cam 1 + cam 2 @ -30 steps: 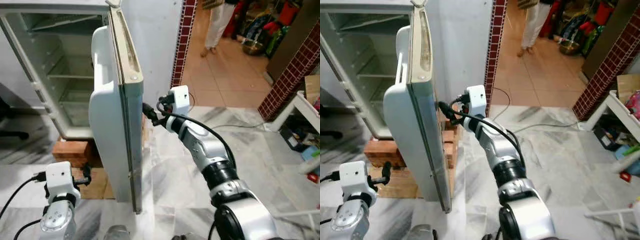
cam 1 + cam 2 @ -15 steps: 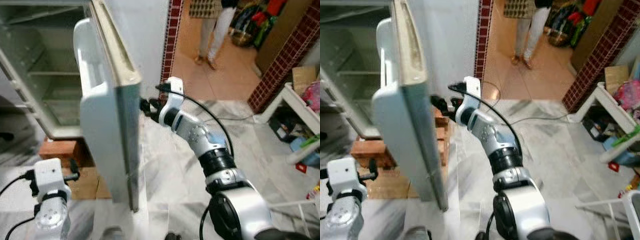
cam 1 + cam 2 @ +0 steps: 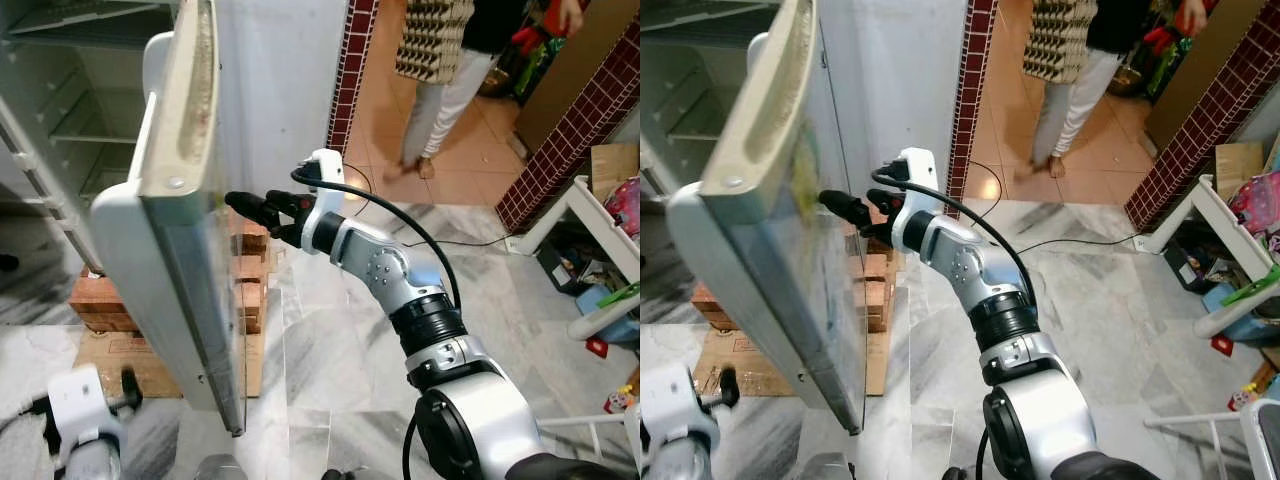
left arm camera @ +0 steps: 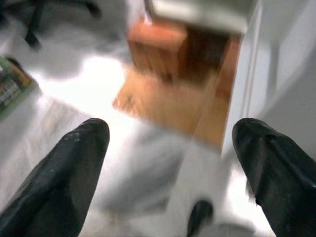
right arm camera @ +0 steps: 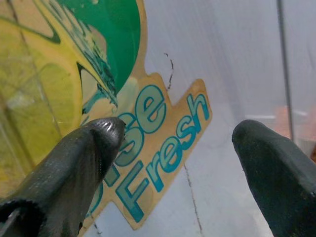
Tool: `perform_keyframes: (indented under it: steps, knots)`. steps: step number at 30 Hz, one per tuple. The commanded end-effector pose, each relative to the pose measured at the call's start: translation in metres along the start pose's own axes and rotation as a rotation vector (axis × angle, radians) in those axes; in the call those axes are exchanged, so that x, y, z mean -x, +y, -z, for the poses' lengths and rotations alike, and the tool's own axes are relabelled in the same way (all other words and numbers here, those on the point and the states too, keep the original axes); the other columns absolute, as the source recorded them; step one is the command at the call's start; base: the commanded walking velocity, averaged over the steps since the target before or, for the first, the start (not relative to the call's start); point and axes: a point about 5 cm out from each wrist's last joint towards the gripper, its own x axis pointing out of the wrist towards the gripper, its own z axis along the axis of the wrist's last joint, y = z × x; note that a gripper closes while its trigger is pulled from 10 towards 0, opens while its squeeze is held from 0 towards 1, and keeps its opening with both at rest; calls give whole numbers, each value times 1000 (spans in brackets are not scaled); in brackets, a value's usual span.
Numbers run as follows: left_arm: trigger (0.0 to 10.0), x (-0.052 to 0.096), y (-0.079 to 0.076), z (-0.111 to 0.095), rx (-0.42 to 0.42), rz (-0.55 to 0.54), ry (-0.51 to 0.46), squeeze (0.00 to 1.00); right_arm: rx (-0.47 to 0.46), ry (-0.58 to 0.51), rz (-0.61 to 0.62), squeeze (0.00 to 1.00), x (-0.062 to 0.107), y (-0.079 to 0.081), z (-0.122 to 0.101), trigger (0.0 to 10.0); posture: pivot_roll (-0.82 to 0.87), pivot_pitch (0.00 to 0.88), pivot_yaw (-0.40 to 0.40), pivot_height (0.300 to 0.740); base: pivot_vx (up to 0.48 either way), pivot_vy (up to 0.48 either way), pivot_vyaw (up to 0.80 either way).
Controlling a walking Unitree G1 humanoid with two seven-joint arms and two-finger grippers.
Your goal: Restocking fridge
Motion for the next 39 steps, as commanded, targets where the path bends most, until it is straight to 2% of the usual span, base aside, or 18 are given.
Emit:
perform_keyframes:
  steps: [1,7,12,13,16,17,18,22,23,24,25,26,28,29,31,33,35,39]
  knots:
    - [10000,-2,0,23,-1,47,73,0,16,7,-152,0,-34,54,-1,10000,278,0,-113,740,0,0,0]
    - [10000,-16,-1,54,-28,89,212,0,22,-28,-56,0,-38,47,-9,10000,265,4,-117,740,0,0,0]
    - [10000,-30,-4,45,-57,87,188,0,-14,-74,65,0,-42,38,-19,10000,256,20,-143,740,0,0,0]
    - [10000,-37,0,37,-58,82,160,0,-44,-70,163,0,-44,33,-21,10000,255,21,-153,740,0,0,0]
    - [10000,-44,5,32,-50,83,156,0,-94,-69,222,0,-48,34,-26,10000,255,20,-163,740,0,0,0]
    - [10000,-47,5,34,-48,81,185,0,-120,-77,182,0,-53,46,-32,10000,254,20,-166,740,0,0,0]
    - [10000,-47,5,34,-48,81,185,0,-120,-77,182,0,-53,46,-32,10000,254,20,-166,740,0,0,0]
    - [10000,-50,3,34,-55,84,203,0,-184,-58,-21,0,-63,91,-42,10000,240,20,-178,740,0,0,0]
    - [10000,-50,1,35,-54,89,207,0,-216,-31,-246,0,-61,127,-46,10000,240,19,-180,740,0,0,0]
    - [10000,-49,1,35,-54,90,208,0,-224,-24,-305,0,-59,136,-48,10000,240,19,-180,740,0,0,0]
    - [10000,-50,0,37,-56,93,214,0,-205,-14,-430,0,-53,152,-51,10000,239,18,-182,740,0,0,0]
    - [10000,-49,-1,38,-56,97,221,0,-192,-9,-481,0,-50,158,-53,10000,240,16,-183,740,0,0,0]
    - [10000,-48,-3,41,-59,102,235,0,-187,1,-535,0,-45,164,-54,10000,240,15,-185,740,0,0,0]
    - [10000,-46,-4,48,-87,92,268,0,-127,17,-566,0,-42,164,-50,10000,243,9,-186,740,0,0,0]
    - [10000,-43,-5,53,-86,82,283,0,-99,37,-574,0,-41,161,-45,10000,240,4,-189,740,0,0,0]
    - [10000,-42,-6,55,-65,75,285,0,-82,52,-577,0,-41,159,-42,10000,239,2,-193,740,0,0,0]
    - [10000,-41,-8,56,-53,66,278,0,-11,82,-603,0,-37,159,-37,10000,239,2,-193,740,0,0,0]
    - [10000,-41,-10,57,-40,61,282,0,25,109,-625,0,-32,159,-33,10000,240,0,-196,740,0,0,0]
